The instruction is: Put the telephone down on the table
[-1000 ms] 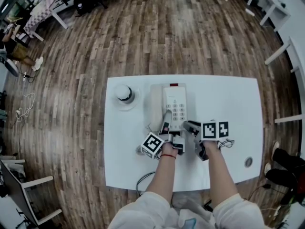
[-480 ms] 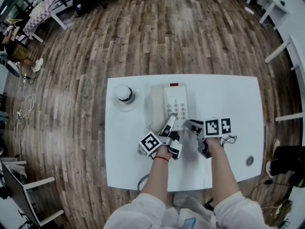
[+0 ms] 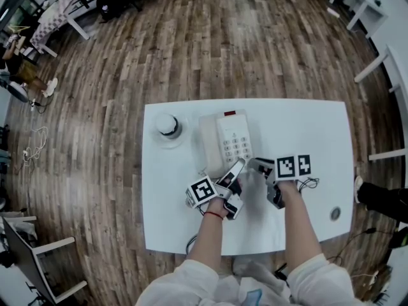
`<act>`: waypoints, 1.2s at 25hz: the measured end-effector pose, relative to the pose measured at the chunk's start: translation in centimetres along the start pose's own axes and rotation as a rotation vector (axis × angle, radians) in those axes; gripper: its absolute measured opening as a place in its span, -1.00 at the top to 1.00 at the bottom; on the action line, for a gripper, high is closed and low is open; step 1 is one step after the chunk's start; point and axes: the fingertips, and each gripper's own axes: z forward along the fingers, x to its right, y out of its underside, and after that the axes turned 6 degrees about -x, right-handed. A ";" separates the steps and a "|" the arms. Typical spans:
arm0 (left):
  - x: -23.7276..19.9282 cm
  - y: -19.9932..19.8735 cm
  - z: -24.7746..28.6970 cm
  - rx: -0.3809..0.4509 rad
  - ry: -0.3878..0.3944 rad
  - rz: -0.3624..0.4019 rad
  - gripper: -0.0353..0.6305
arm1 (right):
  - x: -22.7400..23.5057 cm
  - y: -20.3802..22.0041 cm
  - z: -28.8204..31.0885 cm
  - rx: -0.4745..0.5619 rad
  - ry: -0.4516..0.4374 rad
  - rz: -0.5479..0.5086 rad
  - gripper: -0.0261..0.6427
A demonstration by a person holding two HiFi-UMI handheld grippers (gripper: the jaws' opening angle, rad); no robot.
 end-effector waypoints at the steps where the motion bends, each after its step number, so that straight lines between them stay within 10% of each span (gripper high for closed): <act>1: -0.1 0.1 -0.1 -0.012 0.001 -0.006 -0.03 | 0.0 0.1 0.0 0.000 -0.001 0.001 0.62; 9: -0.5 2.4 -0.6 -0.228 -0.008 -0.040 -0.03 | 0.0 0.2 0.1 0.000 0.000 0.005 0.62; 21: -0.8 5.4 -1.9 -0.342 -0.018 -0.099 0.07 | 0.6 0.4 0.7 0.023 0.015 0.024 0.63; 30: 1.7 7.1 -4.3 -0.393 -0.078 0.076 0.07 | 1.0 0.5 1.1 0.037 0.049 -0.005 0.62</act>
